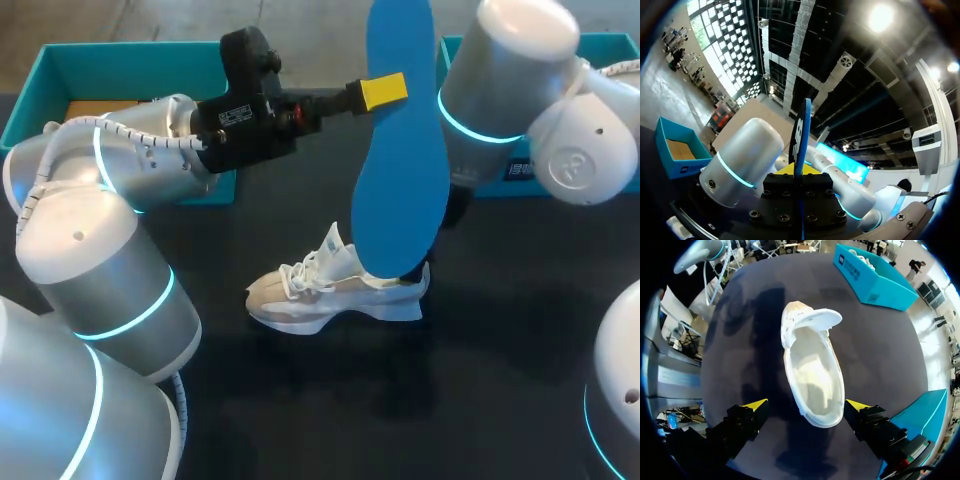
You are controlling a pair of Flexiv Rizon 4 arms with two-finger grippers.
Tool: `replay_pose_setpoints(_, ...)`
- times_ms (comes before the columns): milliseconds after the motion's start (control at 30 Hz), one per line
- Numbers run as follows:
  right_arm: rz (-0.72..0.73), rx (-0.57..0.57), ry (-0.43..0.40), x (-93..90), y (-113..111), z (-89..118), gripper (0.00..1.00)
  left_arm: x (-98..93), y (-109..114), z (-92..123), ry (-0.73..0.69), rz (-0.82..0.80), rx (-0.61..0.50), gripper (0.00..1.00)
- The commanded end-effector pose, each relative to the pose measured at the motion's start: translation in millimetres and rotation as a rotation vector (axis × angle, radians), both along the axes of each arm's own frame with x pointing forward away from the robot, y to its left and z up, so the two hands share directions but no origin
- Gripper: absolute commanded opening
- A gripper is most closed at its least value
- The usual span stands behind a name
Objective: Take the shoe out of the shoebox, open the shoe tongue, remove and reinsert the insole, then place the shoe into the shoebox
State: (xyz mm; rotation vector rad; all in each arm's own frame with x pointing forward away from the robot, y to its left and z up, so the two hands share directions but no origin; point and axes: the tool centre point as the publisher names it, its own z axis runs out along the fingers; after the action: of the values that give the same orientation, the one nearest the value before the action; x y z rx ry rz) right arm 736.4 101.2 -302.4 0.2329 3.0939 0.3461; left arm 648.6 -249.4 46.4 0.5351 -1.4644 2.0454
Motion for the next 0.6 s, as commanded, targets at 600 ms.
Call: replay_pose_setpoints(600,0.033,-0.009,0.006,-5.1,-0.2,-2.4,1.00,-0.8,-1.3,-0.9,0.000,0.003,-0.004,0.00)
